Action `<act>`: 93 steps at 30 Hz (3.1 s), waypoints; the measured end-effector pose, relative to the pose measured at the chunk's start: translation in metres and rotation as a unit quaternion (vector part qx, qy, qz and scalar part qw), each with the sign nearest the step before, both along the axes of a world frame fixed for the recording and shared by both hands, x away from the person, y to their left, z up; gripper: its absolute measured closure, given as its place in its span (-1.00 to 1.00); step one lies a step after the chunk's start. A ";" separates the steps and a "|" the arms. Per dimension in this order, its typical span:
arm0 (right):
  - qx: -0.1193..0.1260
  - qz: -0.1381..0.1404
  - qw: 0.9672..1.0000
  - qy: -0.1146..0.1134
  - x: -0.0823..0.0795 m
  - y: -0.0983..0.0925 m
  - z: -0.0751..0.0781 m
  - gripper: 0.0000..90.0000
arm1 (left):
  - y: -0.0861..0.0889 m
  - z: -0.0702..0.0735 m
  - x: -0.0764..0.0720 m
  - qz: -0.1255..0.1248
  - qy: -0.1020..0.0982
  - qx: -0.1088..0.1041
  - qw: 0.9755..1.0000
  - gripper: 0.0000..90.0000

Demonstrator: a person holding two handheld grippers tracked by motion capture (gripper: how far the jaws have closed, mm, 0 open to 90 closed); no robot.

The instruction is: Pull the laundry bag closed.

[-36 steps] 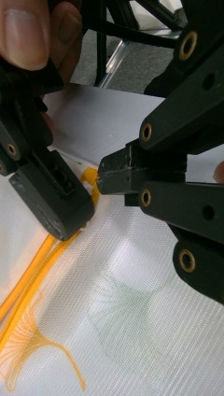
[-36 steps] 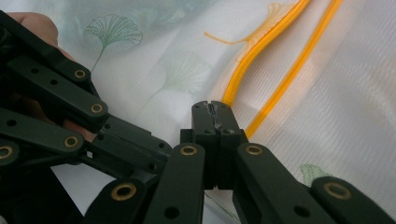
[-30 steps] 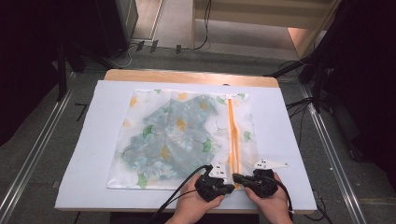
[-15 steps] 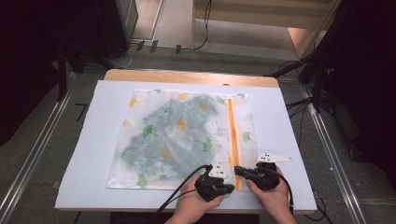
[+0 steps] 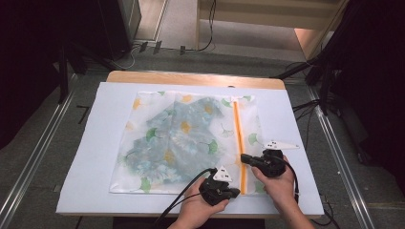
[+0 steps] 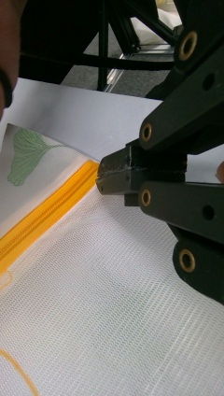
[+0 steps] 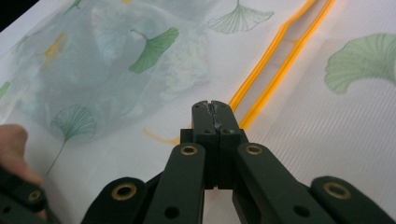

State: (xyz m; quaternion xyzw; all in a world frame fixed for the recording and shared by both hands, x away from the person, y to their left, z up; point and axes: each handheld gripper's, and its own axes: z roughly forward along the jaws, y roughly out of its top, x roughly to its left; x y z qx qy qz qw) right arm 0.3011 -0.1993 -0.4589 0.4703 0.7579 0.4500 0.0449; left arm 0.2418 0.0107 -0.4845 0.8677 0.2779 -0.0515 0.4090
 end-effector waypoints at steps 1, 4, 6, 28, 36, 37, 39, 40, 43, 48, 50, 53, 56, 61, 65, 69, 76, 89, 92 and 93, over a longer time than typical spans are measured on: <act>-0.007 0.000 1.000 -0.003 0.006 0.001 0.001 1.00 | 0.000 0.000 0.000 0.002 0.000 -0.004 1.000 1.00; -0.009 -0.002 1.000 -0.008 0.013 0.003 0.003 1.00 | 0.000 0.000 0.000 0.001 0.002 -0.004 1.000 1.00; -0.010 -0.001 1.000 -0.009 0.016 0.003 0.004 1.00 | 0.000 0.000 0.000 0.001 0.002 -0.004 1.000 1.00; -0.010 -0.015 1.000 -0.010 0.058 0.005 0.006 1.00 | 0.000 0.000 0.001 0.001 0.006 -0.004 1.000 1.00; -0.014 -0.021 1.000 -0.011 0.072 0.006 0.008 1.00 | 0.001 -0.001 0.001 0.000 0.008 -0.006 1.000 1.00; -0.013 -0.022 1.000 -0.011 0.074 0.007 0.008 1.00 | 0.001 -0.001 0.001 0.000 0.008 -0.006 1.000 1.00; -0.015 -0.024 1.000 -0.011 0.078 0.007 0.009 1.00 | 0.001 -0.001 0.001 0.000 0.008 -0.007 1.000 1.00; -0.015 -0.024 1.000 -0.011 0.080 0.007 0.009 1.00 | 0.001 -0.001 0.001 0.000 0.008 -0.007 1.000 1.00; -0.015 -0.026 0.999 -0.013 0.086 0.007 0.009 1.00 | 0.001 -0.001 0.001 0.000 0.006 -0.005 1.000 1.00; -0.021 -0.031 0.999 -0.011 0.102 0.010 0.012 1.00 | 0.001 -0.001 0.001 -0.001 0.006 -0.005 1.000 1.00; -0.023 -0.030 0.999 -0.012 0.105 0.010 0.012 1.00 | 0.001 -0.001 0.001 0.000 0.007 -0.006 1.000 1.00; -0.026 -0.035 0.999 -0.014 0.118 0.011 0.015 1.00 | 0.001 -0.001 0.001 -0.001 0.009 -0.007 1.000 1.00; -0.026 -0.038 0.999 -0.014 0.130 0.012 0.018 1.00 | 0.001 -0.001 0.001 0.001 0.010 -0.009 1.000 1.00; -0.033 -0.039 0.999 -0.017 0.146 0.017 0.020 1.00 | 0.001 -0.001 0.002 0.000 0.009 -0.008 1.000 1.00; -0.033 -0.042 0.998 -0.017 0.156 0.019 0.020 1.00 | 0.001 -0.001 0.002 -0.001 0.011 -0.009 1.000 1.00; -0.032 -0.049 0.998 -0.013 0.166 0.020 0.019 1.00 | 0.001 -0.001 0.001 -0.001 0.007 -0.008 1.000 1.00; -0.037 -0.059 0.997 -0.014 0.183 0.019 0.020 1.00 | 0.001 -0.001 0.002 -0.001 0.009 -0.009 1.000 1.00; -0.037 -0.080 0.996 -0.011 0.209 0.025 0.026 1.00 | 0.001 -0.001 0.001 -0.002 0.008 -0.008 1.000 1.00; -0.031 -0.092 0.995 -0.009 0.219 0.023 0.027 1.00 | 0.001 -0.001 0.002 -0.003 0.007 -0.008 1.000 1.00; -0.031 -0.092 0.995 -0.009 0.219 0.023 0.027 1.00 | 0.001 -0.001 0.001 -0.002 0.007 -0.008 1.000 1.00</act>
